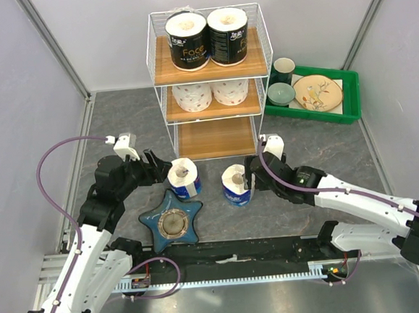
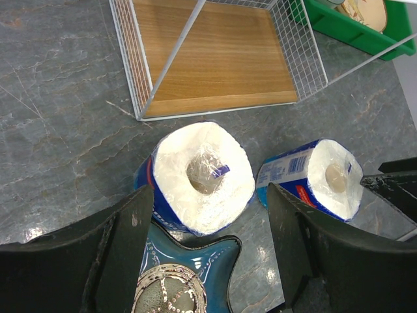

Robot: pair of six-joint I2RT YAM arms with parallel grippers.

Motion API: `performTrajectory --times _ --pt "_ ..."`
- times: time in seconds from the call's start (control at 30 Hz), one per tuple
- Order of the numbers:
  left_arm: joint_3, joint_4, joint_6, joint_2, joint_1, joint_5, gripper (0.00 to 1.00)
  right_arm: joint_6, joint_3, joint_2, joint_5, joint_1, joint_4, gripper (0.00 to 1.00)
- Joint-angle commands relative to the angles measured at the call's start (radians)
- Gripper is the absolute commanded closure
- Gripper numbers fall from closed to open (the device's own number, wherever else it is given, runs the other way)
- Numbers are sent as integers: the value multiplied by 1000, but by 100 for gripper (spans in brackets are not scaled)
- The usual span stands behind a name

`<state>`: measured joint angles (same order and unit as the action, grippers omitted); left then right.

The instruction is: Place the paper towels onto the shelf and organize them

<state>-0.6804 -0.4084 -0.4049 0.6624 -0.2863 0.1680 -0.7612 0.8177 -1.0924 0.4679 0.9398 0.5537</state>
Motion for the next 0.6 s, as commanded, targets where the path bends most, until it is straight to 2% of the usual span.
performTrajectory --times 0.0,0.57 --pt "4 43 -22 2 9 21 23 -32 -18 -21 -2 2 -55 17" --pt "5 43 -22 -1 10 25 23 -43 -55 -87 -14 2 -118 17"
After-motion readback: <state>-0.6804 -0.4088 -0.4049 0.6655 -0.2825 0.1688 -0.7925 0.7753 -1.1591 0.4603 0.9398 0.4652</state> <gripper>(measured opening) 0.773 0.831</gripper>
